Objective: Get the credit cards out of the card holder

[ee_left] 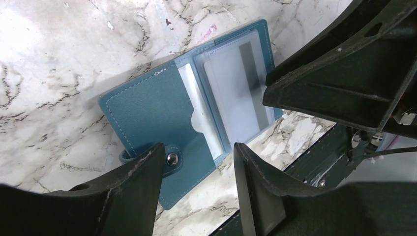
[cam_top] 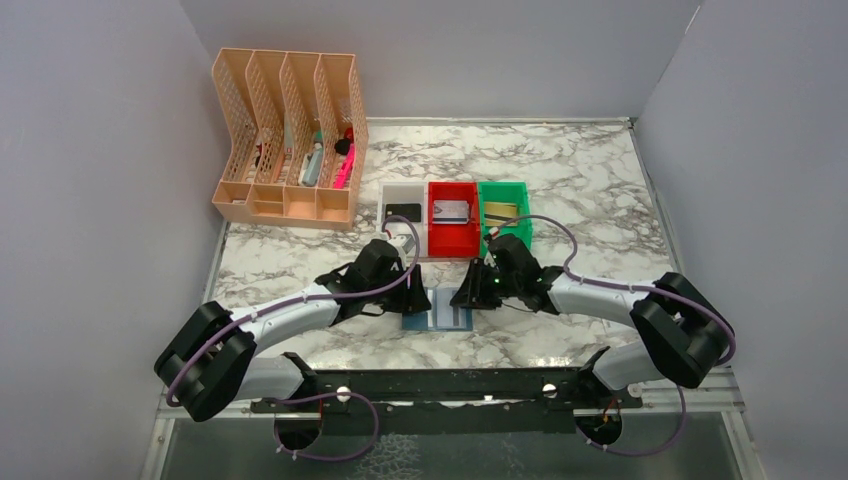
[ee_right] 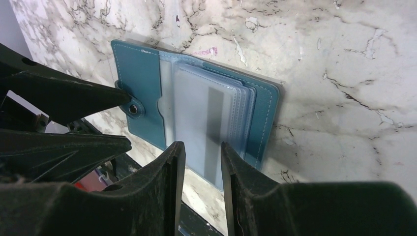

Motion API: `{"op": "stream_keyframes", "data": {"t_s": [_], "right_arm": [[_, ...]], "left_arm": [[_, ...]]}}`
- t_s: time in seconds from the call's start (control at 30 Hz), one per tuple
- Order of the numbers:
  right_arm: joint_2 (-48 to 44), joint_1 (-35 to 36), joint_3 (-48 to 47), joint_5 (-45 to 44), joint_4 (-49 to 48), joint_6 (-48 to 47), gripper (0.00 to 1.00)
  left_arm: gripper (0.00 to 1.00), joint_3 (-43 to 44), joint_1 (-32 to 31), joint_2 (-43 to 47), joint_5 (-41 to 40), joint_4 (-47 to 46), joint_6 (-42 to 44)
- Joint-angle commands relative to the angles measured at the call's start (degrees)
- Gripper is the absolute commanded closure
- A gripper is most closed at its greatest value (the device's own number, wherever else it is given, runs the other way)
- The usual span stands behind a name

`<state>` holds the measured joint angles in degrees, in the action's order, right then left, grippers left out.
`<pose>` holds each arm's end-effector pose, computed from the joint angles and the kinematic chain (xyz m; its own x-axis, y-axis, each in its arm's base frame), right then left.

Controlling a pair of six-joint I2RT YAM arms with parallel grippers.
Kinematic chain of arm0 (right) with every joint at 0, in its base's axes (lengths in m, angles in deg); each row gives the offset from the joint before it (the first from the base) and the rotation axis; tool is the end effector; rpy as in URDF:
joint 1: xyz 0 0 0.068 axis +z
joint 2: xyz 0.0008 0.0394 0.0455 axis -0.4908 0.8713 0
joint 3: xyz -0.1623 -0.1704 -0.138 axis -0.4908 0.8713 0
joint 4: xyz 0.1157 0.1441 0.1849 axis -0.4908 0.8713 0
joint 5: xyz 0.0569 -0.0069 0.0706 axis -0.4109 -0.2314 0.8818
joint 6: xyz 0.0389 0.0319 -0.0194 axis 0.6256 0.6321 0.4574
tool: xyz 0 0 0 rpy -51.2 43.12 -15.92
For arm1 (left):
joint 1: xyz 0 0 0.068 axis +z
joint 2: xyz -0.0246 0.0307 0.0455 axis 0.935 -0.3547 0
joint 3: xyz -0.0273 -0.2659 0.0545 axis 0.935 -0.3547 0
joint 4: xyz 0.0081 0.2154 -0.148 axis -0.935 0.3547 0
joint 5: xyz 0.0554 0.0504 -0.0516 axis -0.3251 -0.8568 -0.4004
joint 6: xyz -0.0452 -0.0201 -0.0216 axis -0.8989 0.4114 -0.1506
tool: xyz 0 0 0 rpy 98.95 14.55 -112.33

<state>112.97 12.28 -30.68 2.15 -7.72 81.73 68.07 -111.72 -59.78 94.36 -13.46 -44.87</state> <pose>0.1888 0.1814 0.1510 -0.9463 0.1333 -0.2947 -0.0985 0.7491 0.6551 0.1696 -0.1669 0.1708 -0.8767 0.0347 -0.4798 0.3321 0.7653 -0.5514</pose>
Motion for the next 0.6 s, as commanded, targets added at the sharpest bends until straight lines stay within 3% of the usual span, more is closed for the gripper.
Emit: {"op": "stream_keyframes", "data": {"t_s": [0.0, 0.57], "right_arm": [[0.40, 0.25, -1.19, -0.82, 1.21, -0.99, 0.62], [4.64, 0.25, -1.22, 5.63, -3.62, 0.94, 0.62]], "left_arm": [[0.43, -0.34, -0.30, 0.50, -1.26, 0.95, 0.88], [0.44, -1.25, -0.69, -0.70, -0.99, 0.11, 0.42]]}}
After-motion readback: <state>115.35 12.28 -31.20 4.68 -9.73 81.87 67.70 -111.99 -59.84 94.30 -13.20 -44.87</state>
